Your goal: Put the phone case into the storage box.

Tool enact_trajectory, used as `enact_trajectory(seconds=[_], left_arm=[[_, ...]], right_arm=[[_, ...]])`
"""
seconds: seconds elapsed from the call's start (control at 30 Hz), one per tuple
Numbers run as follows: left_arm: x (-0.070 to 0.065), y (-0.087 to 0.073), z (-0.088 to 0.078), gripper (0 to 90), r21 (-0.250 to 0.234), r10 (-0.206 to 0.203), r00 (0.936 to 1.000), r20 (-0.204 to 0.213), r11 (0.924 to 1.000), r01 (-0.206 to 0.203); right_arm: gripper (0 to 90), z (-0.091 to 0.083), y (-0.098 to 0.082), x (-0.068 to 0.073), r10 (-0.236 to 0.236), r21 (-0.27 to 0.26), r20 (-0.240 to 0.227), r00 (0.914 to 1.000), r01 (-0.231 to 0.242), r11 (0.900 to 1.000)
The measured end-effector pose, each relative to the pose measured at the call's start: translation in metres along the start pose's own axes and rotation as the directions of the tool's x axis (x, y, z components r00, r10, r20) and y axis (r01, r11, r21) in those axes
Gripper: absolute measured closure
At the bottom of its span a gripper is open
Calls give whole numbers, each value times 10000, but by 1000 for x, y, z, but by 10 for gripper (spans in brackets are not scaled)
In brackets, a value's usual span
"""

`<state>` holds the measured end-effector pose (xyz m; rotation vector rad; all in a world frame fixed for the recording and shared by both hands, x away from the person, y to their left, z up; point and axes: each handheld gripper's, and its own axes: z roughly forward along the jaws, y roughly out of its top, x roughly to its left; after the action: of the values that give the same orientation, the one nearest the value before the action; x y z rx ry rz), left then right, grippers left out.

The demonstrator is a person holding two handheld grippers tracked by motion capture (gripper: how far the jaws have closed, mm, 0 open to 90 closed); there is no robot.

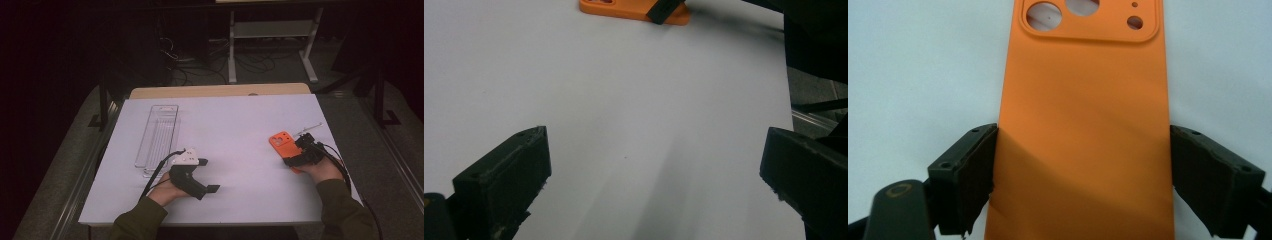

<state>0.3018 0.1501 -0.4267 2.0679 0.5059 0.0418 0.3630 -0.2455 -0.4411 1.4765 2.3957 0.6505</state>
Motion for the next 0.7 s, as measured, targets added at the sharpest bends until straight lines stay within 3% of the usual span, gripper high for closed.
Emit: enact_trajectory(seconds=[0.5, 0.7], left_arm=[[0, 0, 1, 0, 38, 34, 10000, -1, 10000, -34], [0, 0, 0, 0, -5, 21, 10000, 14, 10000, -21]], right_arm=[[155, 0, -1, -2, 122, -68, -72, 9999, -123, 9999], [155, -3, 0, -8, 546, -74, -585, 9968, -551, 9985]])
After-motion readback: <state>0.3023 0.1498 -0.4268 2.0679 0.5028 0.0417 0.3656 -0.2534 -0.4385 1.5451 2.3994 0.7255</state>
